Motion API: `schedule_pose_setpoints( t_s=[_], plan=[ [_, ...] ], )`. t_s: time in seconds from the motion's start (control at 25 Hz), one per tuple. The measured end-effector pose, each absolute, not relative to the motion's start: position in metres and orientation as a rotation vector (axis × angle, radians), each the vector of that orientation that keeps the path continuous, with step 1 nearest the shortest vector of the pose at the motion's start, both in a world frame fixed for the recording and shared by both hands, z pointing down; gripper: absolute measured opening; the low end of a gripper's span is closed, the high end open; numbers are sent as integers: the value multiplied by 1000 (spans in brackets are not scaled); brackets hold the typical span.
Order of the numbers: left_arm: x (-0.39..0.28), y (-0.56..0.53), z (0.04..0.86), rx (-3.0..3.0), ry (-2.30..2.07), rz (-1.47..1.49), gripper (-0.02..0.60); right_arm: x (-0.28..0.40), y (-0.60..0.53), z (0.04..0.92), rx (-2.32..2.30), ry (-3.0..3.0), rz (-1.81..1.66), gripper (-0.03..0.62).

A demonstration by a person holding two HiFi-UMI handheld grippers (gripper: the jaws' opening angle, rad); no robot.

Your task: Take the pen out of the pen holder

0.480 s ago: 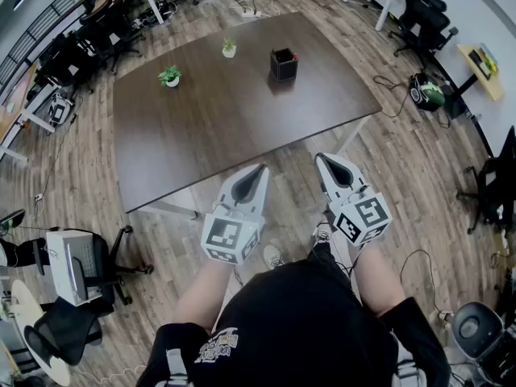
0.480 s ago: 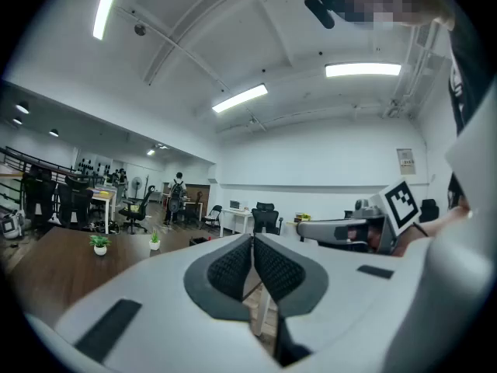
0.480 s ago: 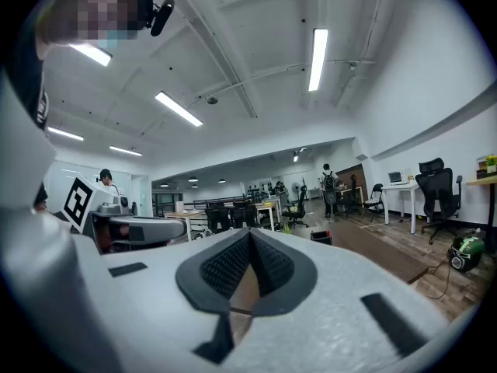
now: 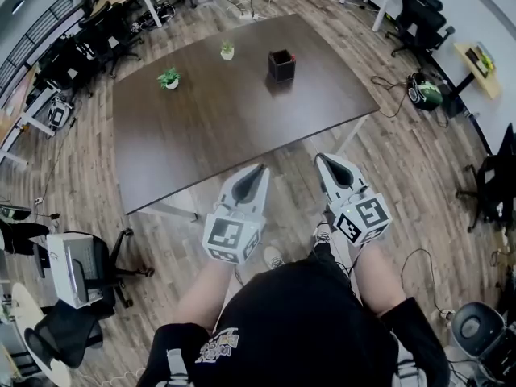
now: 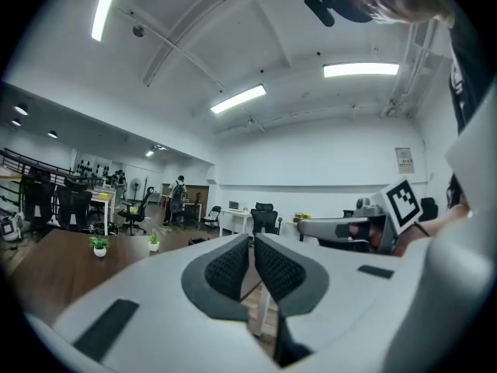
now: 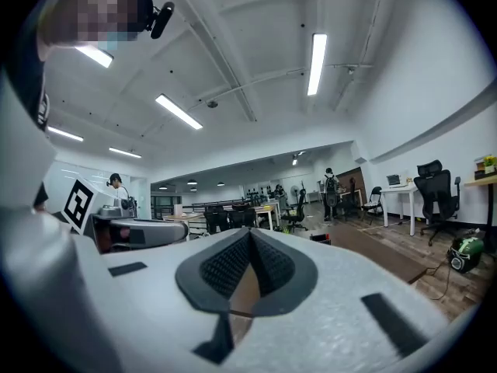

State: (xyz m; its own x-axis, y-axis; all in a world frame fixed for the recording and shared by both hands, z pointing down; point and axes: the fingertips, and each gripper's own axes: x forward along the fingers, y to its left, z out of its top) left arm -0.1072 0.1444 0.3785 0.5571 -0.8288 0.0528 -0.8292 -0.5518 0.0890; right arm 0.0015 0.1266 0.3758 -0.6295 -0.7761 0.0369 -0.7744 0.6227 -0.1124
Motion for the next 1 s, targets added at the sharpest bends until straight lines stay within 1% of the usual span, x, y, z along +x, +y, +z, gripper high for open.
schedule_pose_setpoints(
  t_s=[0.12, 0.16, 0.24, 0.32, 0.36, 0.56, 0.72, 1.0],
  plan=[
    [-108, 145, 378, 2690, -1432, 4, 14, 1, 127, 372, -1347, 2809, -166, 16],
    [-108, 145, 378, 2691, -1433, 4, 14, 1, 127, 372, -1347, 2805, -163, 38],
    [-109, 146, 378, 2694, -1427, 8, 23, 1, 128, 371, -1343, 2798, -161, 58],
    [-109, 146, 380, 2696, -1415, 13, 104, 0, 128, 372, -1337, 2796, -159, 83],
    [-108, 145, 380, 2696, -1411, 15, 125, -1, 127, 371, -1334, 2797, -157, 97],
    [-102, 135, 382, 2700, -1422, 28, 184, 2, 116, 370, -1314, 2800, -147, 166],
    [-94, 119, 383, 2693, -1437, 49, 206, 11, 98, 369, -1290, 2806, -150, 203],
    [-77, 76, 386, 2655, -1508, 75, 222, 30, 51, 373, -1222, 2831, -175, 225]
  ],
)
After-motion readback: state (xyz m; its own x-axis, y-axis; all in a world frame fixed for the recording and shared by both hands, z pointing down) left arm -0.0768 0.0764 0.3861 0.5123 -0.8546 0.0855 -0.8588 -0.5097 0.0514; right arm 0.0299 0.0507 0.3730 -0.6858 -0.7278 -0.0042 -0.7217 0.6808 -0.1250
